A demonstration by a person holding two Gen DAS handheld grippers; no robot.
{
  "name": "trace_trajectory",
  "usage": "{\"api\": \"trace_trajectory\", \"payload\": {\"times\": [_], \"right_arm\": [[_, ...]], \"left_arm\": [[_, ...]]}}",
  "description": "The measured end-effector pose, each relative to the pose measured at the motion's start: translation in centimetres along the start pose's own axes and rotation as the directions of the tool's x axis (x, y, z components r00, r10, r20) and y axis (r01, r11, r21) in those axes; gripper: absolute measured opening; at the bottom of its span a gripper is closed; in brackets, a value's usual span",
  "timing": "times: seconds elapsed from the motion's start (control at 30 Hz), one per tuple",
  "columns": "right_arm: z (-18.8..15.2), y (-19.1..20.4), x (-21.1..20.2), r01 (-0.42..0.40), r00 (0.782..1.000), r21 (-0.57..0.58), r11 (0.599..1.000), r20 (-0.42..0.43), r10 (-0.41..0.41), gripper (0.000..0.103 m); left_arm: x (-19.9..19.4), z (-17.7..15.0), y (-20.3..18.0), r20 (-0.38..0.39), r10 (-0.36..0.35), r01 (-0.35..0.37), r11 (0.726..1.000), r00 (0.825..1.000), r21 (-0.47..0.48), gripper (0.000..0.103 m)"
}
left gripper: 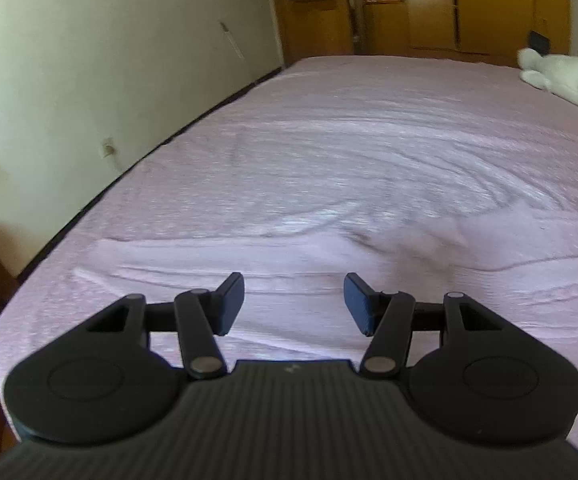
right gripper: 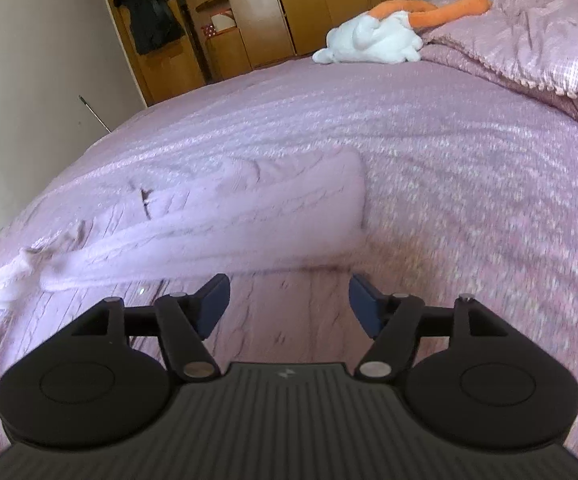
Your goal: Fold small clothes
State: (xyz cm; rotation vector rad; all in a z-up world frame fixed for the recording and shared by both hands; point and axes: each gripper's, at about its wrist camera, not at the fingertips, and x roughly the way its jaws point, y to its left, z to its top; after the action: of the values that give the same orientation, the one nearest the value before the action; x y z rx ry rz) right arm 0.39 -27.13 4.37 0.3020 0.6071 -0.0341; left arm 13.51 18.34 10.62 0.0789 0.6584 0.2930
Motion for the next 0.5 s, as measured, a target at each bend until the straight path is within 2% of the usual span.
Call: {"api": "trace_trajectory", "payload": {"times": [0.17,0.27,0.37,0.5], "right_arm": [[-2.0,1.0,-0.3,0.009,1.000,0.019,1.000,-0.021,-0.008,0.075],[-3.3,1.3,-0.6,0.024,1.000,0.057,0.998,-0.016,-0.023,0.076],[-4.6,1.4,-0.4,0.049,0.999,0.109,0.993,-0.027,-0.046,0.080],[-5.3,1.7,-0.1,0.068,0.997,0.097,0.993,-0.045,-0.064,0.084]], "left_arm": [[1.5,-0.9,4.5,-0.042,0.026,-0.031,0.991,0.999,-0.131,0.057],[3.1,-2.1,6.7,-0.082,0.031,-0.052,0.964,0.996,-0.260,0.057],[5.2,-3.7,9.1,-0.123,0.033,-0.082,0.905,0.992,-0.418,0.057],[7.7,-5.3,11.5,-0.129,-0.041,-0.042,0.812,0.991,-0.582,0.056]]}}
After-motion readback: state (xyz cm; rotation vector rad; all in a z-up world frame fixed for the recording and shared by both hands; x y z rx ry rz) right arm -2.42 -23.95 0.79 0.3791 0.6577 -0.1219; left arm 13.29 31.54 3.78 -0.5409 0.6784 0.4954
